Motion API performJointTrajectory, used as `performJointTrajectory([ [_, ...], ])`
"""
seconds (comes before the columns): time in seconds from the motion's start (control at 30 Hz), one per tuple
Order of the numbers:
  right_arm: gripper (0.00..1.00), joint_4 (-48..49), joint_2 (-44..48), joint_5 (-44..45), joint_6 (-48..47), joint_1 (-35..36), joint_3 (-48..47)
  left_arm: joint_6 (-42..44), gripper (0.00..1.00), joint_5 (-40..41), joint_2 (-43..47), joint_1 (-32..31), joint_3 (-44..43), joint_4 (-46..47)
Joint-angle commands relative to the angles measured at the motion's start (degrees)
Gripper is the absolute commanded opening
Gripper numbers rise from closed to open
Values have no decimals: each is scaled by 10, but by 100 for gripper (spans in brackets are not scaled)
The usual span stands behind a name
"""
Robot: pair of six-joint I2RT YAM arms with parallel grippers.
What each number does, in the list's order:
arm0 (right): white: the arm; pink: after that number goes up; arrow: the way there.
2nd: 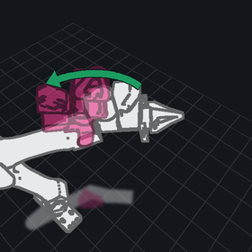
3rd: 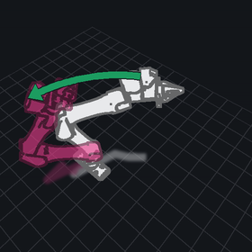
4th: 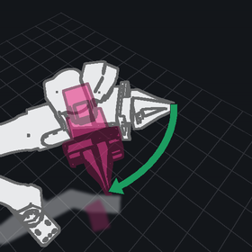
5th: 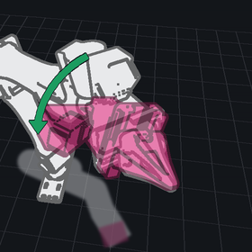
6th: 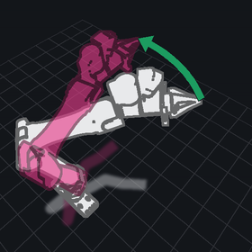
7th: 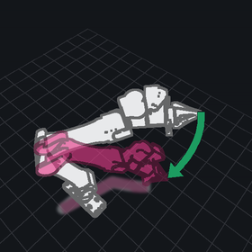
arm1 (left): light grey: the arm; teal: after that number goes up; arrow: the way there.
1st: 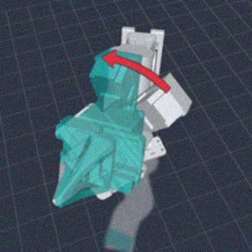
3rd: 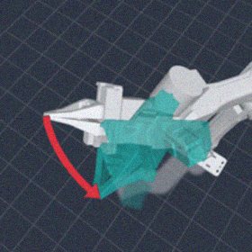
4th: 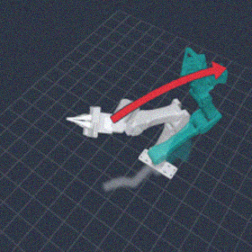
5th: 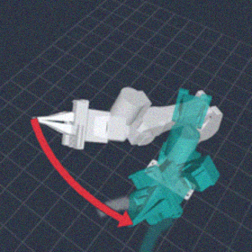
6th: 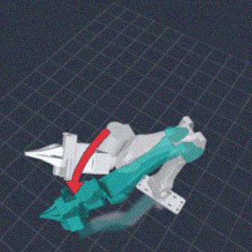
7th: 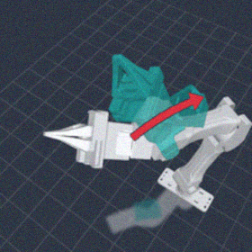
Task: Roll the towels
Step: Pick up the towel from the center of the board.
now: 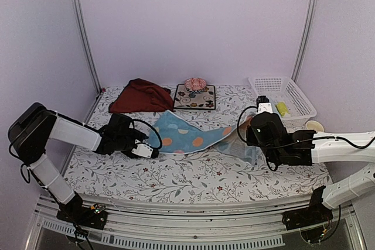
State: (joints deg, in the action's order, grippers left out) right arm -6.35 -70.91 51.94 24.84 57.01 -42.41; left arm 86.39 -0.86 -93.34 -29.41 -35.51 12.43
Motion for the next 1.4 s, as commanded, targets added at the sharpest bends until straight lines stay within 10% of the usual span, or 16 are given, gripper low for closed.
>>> performJointTrajectory([
  [0.0,2,16,25,5,6,-6,10,11,56,15,-25,-17,2,-77],
  [0.5,2,18,36,-3,3,-20,19,27,61,41,-52,-78,-2,-87],
  [0.83,2,17,44,-10,3,-25,23,36,37,76,-92,-101,-25,-103],
  [1.0,2,20,45,-11,1,-27,24,14,0,74,-95,-101,-33,-103],
  [1.37,2,55,54,-52,-43,-28,29,-108,0,16,17,-81,-87,-130],
])
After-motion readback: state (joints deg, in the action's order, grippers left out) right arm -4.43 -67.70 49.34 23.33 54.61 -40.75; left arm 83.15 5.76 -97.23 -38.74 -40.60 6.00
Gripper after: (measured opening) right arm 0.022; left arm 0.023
